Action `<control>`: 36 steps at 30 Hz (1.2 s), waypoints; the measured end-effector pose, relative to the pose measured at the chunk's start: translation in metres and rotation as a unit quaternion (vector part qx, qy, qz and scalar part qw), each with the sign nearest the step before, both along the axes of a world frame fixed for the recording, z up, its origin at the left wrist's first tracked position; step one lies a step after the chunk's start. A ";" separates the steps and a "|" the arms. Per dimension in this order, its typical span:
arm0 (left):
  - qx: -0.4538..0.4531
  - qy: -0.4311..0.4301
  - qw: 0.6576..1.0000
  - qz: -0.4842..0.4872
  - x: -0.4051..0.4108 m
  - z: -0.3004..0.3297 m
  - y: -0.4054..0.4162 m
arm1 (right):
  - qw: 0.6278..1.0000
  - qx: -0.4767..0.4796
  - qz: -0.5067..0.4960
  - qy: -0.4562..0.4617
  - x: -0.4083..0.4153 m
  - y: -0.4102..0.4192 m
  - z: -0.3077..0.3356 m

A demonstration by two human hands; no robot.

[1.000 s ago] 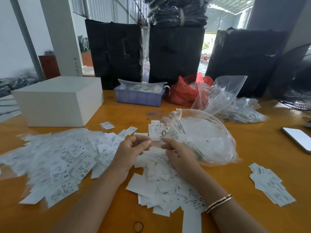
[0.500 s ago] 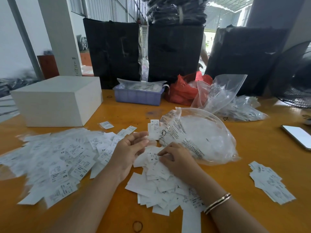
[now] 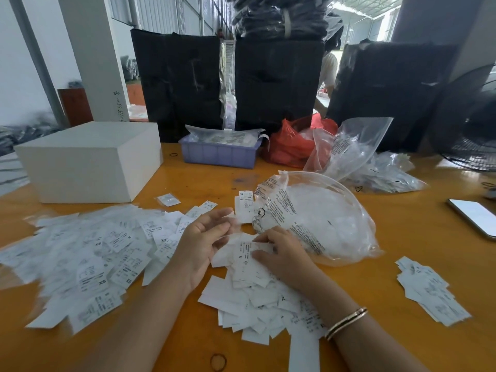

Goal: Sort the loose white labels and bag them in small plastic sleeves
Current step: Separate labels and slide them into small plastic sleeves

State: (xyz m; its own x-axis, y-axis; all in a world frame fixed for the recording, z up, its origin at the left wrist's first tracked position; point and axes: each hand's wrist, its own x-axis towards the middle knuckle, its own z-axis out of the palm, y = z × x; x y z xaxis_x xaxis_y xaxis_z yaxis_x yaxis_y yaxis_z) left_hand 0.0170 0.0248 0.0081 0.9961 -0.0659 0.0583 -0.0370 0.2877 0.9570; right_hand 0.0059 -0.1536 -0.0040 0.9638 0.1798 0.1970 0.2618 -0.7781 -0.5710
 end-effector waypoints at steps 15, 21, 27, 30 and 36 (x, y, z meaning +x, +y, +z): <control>0.058 -0.012 0.998 0.007 -0.001 0.000 -0.002 | 0.878 0.474 -0.067 0.020 -0.012 0.000 0.012; 0.083 -0.022 0.996 0.005 -0.001 -0.002 -0.002 | 0.886 0.459 -0.044 0.044 -0.014 0.004 0.013; 0.104 -0.037 0.994 0.023 0.000 -0.002 -0.004 | 0.901 0.430 -0.032 0.046 -0.016 0.005 0.013; 0.106 -0.041 0.993 0.024 -0.001 -0.002 -0.004 | 0.910 0.412 -0.033 0.038 -0.016 0.004 0.012; 0.115 -0.052 0.992 0.018 0.001 -0.002 -0.004 | 0.930 0.365 -0.039 0.033 -0.015 0.001 0.011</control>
